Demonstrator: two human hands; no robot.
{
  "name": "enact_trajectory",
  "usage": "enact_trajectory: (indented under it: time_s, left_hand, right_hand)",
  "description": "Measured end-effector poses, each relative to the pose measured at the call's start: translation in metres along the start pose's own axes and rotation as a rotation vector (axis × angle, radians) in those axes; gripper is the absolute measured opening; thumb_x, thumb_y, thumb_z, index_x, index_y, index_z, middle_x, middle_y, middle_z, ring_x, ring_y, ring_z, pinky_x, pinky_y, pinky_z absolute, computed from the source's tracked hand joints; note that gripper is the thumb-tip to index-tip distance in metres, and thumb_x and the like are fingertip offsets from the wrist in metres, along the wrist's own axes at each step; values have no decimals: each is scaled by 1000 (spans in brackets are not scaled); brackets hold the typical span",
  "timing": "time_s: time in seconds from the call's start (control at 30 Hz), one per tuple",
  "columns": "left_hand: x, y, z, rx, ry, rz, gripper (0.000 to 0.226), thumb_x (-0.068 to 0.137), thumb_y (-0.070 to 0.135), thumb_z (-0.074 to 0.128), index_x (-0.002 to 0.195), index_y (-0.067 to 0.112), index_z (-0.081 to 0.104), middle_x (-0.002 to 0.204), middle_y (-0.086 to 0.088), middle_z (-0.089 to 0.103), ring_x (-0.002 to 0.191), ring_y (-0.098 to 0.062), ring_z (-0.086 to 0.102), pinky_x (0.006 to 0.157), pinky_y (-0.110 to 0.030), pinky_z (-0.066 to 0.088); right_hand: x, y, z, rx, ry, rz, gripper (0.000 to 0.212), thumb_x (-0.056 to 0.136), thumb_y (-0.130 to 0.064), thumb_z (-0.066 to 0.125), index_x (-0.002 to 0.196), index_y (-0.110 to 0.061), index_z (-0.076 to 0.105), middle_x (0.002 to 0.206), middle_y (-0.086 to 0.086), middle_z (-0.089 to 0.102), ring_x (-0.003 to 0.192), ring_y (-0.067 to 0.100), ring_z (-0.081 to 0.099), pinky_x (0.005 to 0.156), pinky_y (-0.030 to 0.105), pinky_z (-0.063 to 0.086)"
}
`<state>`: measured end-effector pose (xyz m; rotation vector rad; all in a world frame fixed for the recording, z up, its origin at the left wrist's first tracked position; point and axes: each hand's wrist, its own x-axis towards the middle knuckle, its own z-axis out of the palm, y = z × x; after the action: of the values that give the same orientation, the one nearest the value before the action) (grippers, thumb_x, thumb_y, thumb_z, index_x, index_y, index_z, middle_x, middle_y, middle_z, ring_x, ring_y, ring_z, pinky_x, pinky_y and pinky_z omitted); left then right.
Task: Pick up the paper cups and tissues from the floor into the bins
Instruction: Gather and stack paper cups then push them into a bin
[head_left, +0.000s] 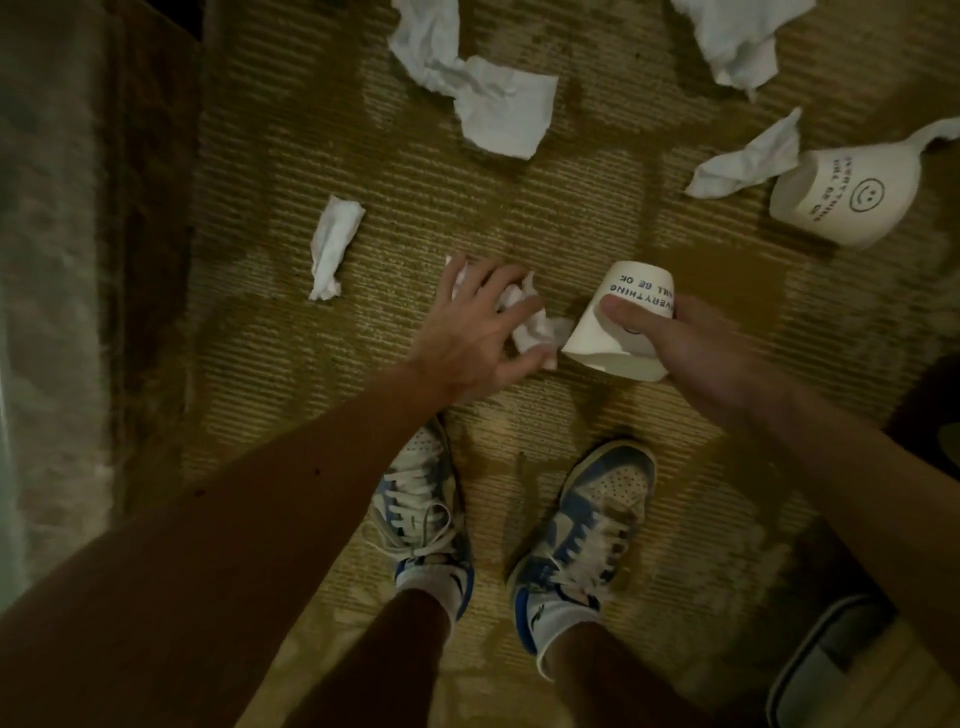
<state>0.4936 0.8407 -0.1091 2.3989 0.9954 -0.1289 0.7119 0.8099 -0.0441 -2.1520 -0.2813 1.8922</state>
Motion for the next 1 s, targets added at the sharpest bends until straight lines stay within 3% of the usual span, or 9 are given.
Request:
enact_trajectory:
  time_s: [0.13,0.23,0.4,0.5,0.6,0.7,0.8,0.9,1.0]
  left_hand:
    - [-13,-8,3,3,121,-78,14,82,9,73,86,-4,70,92,-24,66,83,-37,64,72,-45,55]
    - [-20,-17,-12,-117,206,-161,8,82,-12,65,90,-8,67,90,-27,64,78,-38,63,70,-44,55]
    - [-26,-53,-57,-242,359,-584,32,100,11,43,127,0,55,119,-29,50,98,-39,54,81,-43,48]
    - [-32,-81,-58,-256,234,-706,44,103,32,42,143,14,42,132,-25,39,110,-38,46,94,-54,44]
    - [-42,-96,-42,26,-48,-676,71,94,60,48,151,21,29,147,-23,31,122,-38,40,98,-54,40]
    - [-50,-98,-30,124,-46,-534,59,95,48,56,132,2,49,125,-26,52,105,-40,53,81,-50,47]
    - [-54,-91,-25,148,-27,-354,43,105,30,34,111,-5,58,101,-24,59,89,-39,59,74,-46,50]
    - [-54,-71,-38,-98,25,-525,34,105,25,41,110,-5,58,97,-25,63,84,-39,61,71,-47,50]
    - [-49,-44,-68,-299,113,-656,37,105,28,41,99,-3,61,88,-23,65,75,-33,62,65,-37,42]
  right_hand:
    - [-1,-6,12,-54,-44,-16,48,83,-44,72,121,-16,62,111,6,72,100,24,69,84,39,54]
    - [-1,-14,20,-91,-57,-43,48,81,-44,74,121,-20,62,112,4,71,102,23,68,90,43,55]
    - [2,-33,40,-102,-47,-92,37,78,-41,78,110,-30,62,107,-5,71,93,11,69,70,26,53]
    - [6,-43,56,-148,-58,-117,43,77,-43,79,115,-29,62,103,-9,70,87,6,69,64,22,53]
    - [14,-45,65,-162,-74,-152,27,78,-41,79,99,-34,63,93,-13,69,70,-5,67,50,10,48]
    - [19,-46,67,-177,-75,-154,27,78,-40,79,98,-34,62,95,-13,70,75,-2,68,57,14,50]
    - [18,-46,66,-173,-68,-139,36,79,-40,78,109,-31,61,103,-8,70,89,7,67,66,22,51]
    - [4,-47,63,-186,-71,-114,49,78,-42,78,121,-25,60,108,-5,70,96,12,67,72,26,52]
    - [-27,-59,58,-167,-67,-104,36,80,-43,76,110,-29,63,105,-4,71,92,11,68,66,24,54]
